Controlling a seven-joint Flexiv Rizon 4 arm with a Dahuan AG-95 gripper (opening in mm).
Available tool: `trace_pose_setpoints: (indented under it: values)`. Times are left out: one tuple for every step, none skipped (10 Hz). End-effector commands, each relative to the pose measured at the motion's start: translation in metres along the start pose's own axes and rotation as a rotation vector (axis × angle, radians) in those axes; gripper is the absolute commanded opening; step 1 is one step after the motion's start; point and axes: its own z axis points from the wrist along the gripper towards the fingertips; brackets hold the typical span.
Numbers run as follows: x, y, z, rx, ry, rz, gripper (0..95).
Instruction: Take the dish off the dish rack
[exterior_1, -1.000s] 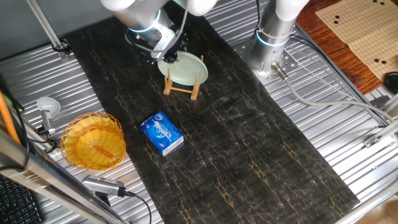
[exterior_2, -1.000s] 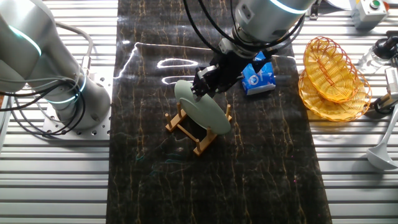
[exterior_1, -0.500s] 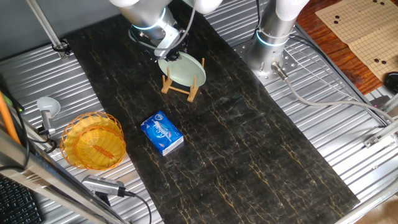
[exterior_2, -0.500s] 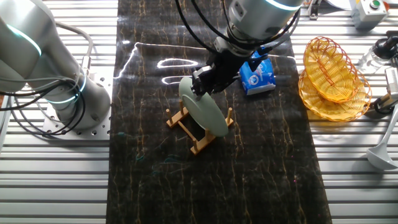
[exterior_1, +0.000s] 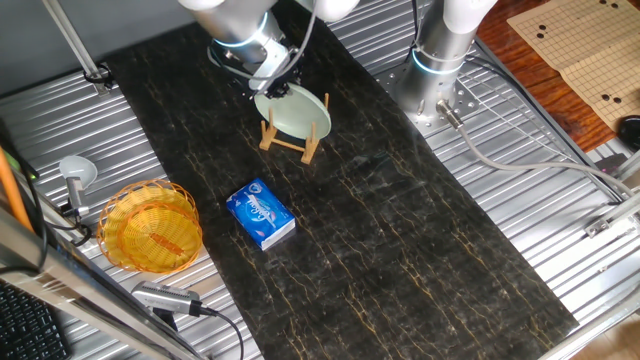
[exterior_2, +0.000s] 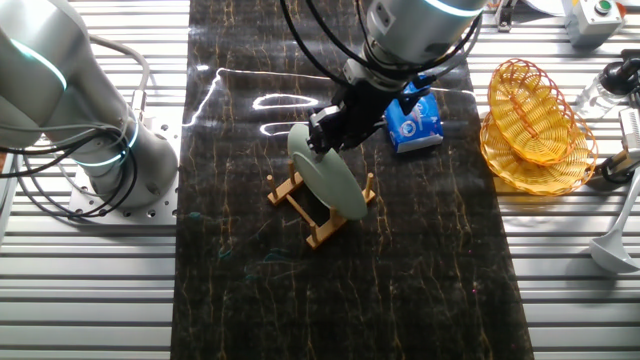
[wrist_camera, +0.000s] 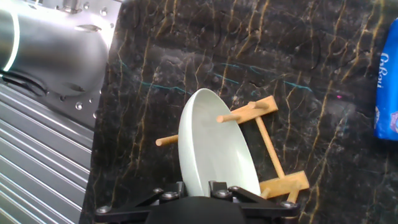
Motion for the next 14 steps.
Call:
trace_pose_setpoints:
  values:
    - [0.0007, -0.001, 0.0016, -0.007, 0.0, 0.0, 0.0]
    - [0.0007, -0.0009, 0.0017, -0.025, 0.001, 0.001, 0.0]
    - [0.0006, -0.0009, 0.0017, -0.027, -0.004, -0.003, 0.0]
    - [0.0006, -0.0009, 0.0017, -0.028, -0.011, -0.009, 0.0]
    - [0.0006, -0.0009, 0.0017, -0.029, -0.017, -0.014, 0.0]
    - [0.0006, -0.0009, 0.0017, -0.048, -0.03, -0.017, 0.0]
    - [0.0006, -0.0009, 0.0017, -0.066, -0.041, -0.02, 0.0]
    - [0.0004, -0.0004, 0.0009, -0.083, -0.048, -0.025, 0.0]
    - [-0.0004, 0.0008, -0.0014, -0.09, -0.048, -0.018, 0.0]
    - [-0.001, 0.0015, -0.0027, -0.091, -0.053, -0.007, 0.0]
    - [-0.001, 0.0015, -0.0027, -0.09, -0.061, 0.001, 0.0]
    - [-0.0009, 0.0013, -0.0029, -0.087, -0.087, 0.021, 0.0]
    - [-0.0008, 0.0012, -0.0033, -0.09, -0.098, 0.027, 0.0]
    - [-0.0008, 0.0011, -0.0034, -0.096, -0.097, 0.033, 0.0]
